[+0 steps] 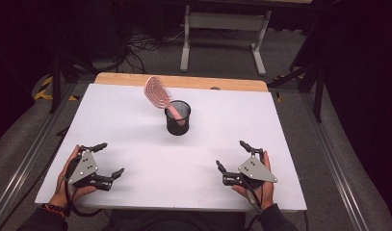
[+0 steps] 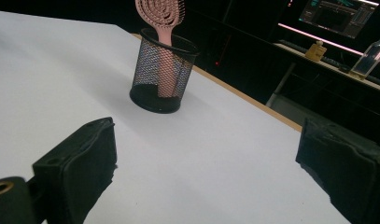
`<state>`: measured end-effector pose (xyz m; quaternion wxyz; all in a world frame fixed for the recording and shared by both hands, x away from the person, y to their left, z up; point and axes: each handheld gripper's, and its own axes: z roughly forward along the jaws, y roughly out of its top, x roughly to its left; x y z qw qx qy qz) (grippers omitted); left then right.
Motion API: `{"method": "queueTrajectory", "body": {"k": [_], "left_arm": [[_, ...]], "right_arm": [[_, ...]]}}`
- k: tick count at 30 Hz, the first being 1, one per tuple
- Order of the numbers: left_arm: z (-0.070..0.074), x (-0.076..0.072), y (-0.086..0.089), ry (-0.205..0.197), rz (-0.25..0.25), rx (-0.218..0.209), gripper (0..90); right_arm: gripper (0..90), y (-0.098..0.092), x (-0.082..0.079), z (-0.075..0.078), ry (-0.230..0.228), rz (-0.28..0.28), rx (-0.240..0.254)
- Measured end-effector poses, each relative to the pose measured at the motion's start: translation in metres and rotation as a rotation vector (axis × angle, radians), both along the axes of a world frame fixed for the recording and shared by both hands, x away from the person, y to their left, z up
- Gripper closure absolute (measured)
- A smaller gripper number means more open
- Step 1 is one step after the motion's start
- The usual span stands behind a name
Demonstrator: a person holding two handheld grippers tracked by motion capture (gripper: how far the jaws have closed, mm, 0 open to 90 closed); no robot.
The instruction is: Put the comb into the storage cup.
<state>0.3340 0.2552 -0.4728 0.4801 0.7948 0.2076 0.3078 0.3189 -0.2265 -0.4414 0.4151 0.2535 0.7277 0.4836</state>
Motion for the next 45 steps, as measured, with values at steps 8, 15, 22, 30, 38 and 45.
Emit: {"method": "queueTrajectory", "body": {"k": [8,15,22,30,38,45], "left_arm": [[0.000,0.003,-0.003,0.014,-0.014,-0.009,2.6],[0.000,0.003,-0.006,0.010,-0.035,-0.018,2.7],[0.001,0.002,-0.005,0.009,-0.044,-0.017,2.7],[0.001,0.003,-0.009,0.015,-0.052,-0.013,2.7],[0.000,0.002,-0.012,0.019,-0.060,-0.001,2.7],[-0.001,0.003,-0.013,0.022,-0.066,0.005,2.6]], "right_arm": [[5.3,-0.003,0.000,-0.002,0.006,-0.003,-0.001],[5.3,0.000,-0.003,-0.002,0.012,0.001,-0.005],[5.3,0.004,-0.002,-0.003,0.017,0.005,-0.019],[5.2,0.002,-0.002,-0.002,0.016,0.004,-0.015],[5.2,0.006,-0.004,-0.001,0.013,0.012,-0.022],[5.1,0.005,-0.004,-0.001,0.008,0.006,-0.023]]}}
